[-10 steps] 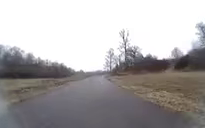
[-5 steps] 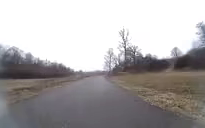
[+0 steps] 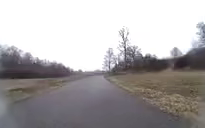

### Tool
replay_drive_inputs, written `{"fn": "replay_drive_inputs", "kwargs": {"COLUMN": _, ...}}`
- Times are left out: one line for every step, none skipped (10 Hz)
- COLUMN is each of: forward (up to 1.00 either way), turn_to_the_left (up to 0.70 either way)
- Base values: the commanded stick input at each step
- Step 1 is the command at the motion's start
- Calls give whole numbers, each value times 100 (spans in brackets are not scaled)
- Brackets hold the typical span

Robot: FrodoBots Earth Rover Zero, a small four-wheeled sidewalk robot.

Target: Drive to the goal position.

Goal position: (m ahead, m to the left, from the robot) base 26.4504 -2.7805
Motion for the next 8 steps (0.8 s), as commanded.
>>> {"fn": "replay_drive_inputs", "kwargs": {"forward": 70, "turn_to_the_left": 0}}
{"fn": "replay_drive_inputs", "kwargs": {"forward": 70, "turn_to_the_left": 0}}
{"fn": "replay_drive_inputs", "kwargs": {"forward": 70, "turn_to_the_left": 0}}
{"fn": "replay_drive_inputs", "kwargs": {"forward": 70, "turn_to_the_left": 0}}
{"fn": "replay_drive_inputs", "kwargs": {"forward": 70, "turn_to_the_left": 0}}
{"fn": "replay_drive_inputs", "kwargs": {"forward": 70, "turn_to_the_left": 0}}
{"fn": "replay_drive_inputs", "kwargs": {"forward": 70, "turn_to_the_left": 0}}
{"fn": "replay_drive_inputs", "kwargs": {"forward": 70, "turn_to_the_left": 0}}
